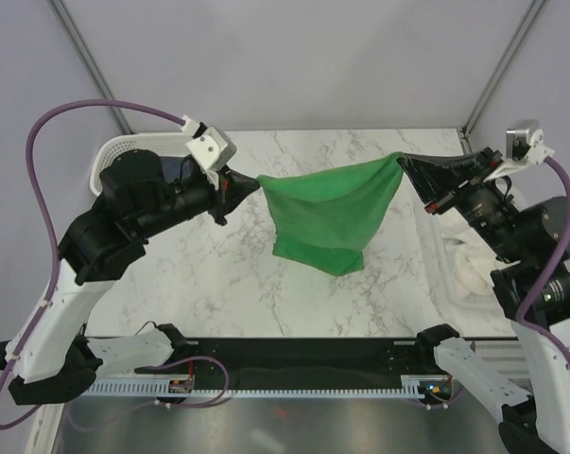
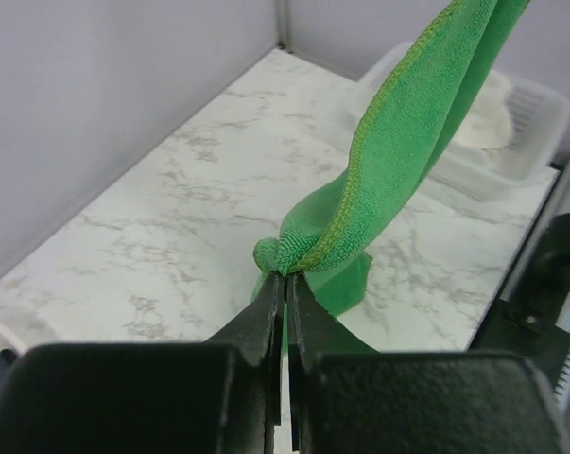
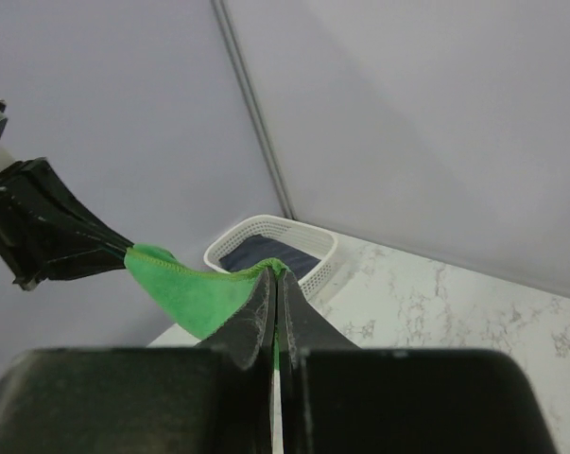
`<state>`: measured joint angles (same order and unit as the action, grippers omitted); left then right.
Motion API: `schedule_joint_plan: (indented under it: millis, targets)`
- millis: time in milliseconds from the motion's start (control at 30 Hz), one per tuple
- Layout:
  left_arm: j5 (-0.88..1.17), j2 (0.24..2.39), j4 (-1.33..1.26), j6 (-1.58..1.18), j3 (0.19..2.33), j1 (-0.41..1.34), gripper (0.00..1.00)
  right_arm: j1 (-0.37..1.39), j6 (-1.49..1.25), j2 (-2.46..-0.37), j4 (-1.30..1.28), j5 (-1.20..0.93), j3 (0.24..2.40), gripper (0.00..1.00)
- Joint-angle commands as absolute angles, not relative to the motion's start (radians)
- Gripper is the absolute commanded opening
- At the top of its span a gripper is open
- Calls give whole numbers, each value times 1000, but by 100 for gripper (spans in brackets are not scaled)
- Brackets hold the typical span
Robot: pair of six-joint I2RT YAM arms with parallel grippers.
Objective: Fold and stack the towels
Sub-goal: Flatten out the crumpled towel
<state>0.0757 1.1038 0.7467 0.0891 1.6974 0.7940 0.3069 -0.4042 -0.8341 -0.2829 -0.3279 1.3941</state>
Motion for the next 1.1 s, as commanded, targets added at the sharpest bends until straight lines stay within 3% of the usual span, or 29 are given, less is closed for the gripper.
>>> schedule_joint_plan:
  millis: [0,433,667,1067]
  targets:
    - [264,1056,773,-17,1680,801,2,311,-468,-779,-244,-419,1344,0]
    - [446,992,779,-143,1856,802,2,310,-636,-673,-169,-440,1465,0]
    - [391,1037,813,-126,1931,801,2,299,-681,-704,-86,-388,1503,0]
    - [405,1043,821,-129,1904,802,2,299,-706,-634,-95,-483,1378,0]
